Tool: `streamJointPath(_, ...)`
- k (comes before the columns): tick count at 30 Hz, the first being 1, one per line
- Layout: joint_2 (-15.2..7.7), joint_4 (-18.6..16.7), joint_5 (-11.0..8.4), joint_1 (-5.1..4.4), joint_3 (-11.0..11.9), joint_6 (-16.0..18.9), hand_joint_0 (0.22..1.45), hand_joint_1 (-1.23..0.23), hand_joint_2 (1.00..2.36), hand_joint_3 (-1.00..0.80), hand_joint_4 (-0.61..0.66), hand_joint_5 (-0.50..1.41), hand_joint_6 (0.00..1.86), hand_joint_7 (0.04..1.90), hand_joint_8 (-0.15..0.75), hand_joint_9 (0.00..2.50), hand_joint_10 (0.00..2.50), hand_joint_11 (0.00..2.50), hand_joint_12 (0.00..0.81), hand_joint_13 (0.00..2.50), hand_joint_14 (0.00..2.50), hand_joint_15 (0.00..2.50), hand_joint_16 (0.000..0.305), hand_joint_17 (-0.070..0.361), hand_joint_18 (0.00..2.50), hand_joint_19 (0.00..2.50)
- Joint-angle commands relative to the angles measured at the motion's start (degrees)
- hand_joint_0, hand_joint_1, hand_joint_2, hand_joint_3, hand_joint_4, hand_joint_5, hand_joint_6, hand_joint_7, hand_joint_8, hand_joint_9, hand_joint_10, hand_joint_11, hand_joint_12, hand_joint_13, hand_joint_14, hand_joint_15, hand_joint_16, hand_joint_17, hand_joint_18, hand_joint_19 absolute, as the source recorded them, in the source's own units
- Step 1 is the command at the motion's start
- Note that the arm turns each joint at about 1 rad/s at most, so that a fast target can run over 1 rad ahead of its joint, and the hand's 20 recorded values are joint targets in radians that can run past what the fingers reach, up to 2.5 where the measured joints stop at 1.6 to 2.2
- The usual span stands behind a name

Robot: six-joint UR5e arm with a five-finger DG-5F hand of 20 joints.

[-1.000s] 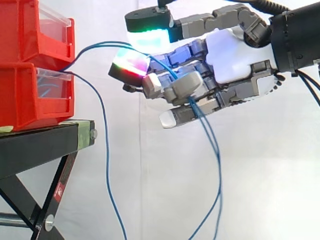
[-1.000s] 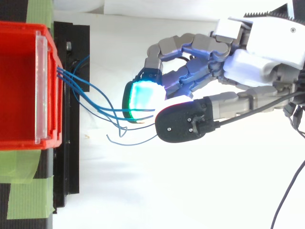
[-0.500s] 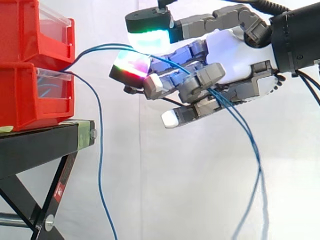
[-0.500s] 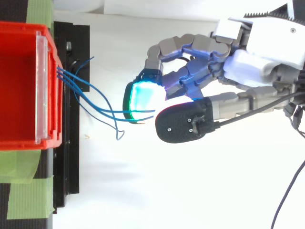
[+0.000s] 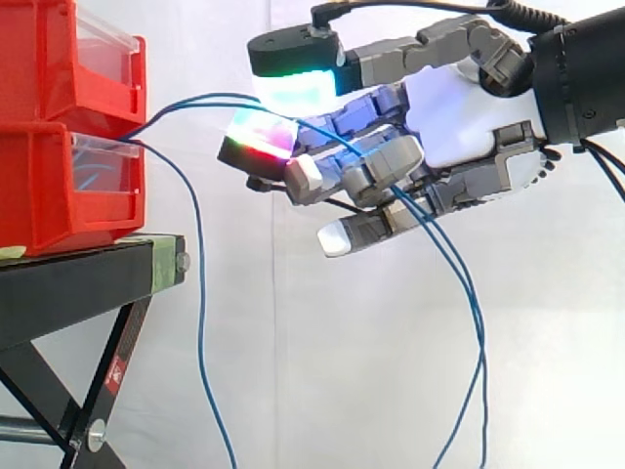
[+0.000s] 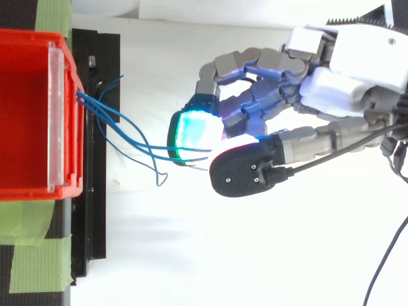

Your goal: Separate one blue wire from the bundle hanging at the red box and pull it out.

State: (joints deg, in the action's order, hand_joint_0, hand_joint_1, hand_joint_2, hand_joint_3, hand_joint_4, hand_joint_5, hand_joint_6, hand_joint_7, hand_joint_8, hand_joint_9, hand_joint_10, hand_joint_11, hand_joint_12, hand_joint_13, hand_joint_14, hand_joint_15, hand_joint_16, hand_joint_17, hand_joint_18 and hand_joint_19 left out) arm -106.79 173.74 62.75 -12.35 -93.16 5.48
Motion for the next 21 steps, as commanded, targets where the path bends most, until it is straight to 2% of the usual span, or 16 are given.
streamJointPath(1,0.0,0.0,0.00,-0.04,0.0,0.0,0.74,-0.92,1.03,-0.18,0.15,-0.23,0.87,1.19,0.295,0.57,0.01,1.54,0.352,0.77,1.01,1.49,0.044,0.099,0.55,0.68)
streamJointPath(21,0.0,0.0,0.00,0.04,0.0,-0.3,0.75,-0.93,1.02,-0.26,0.15,-0.24,0.88,1.17,0.289,0.53,0.01,1.56,0.356,0.68,1.17,1.43,0.040,0.091,0.51,0.64)
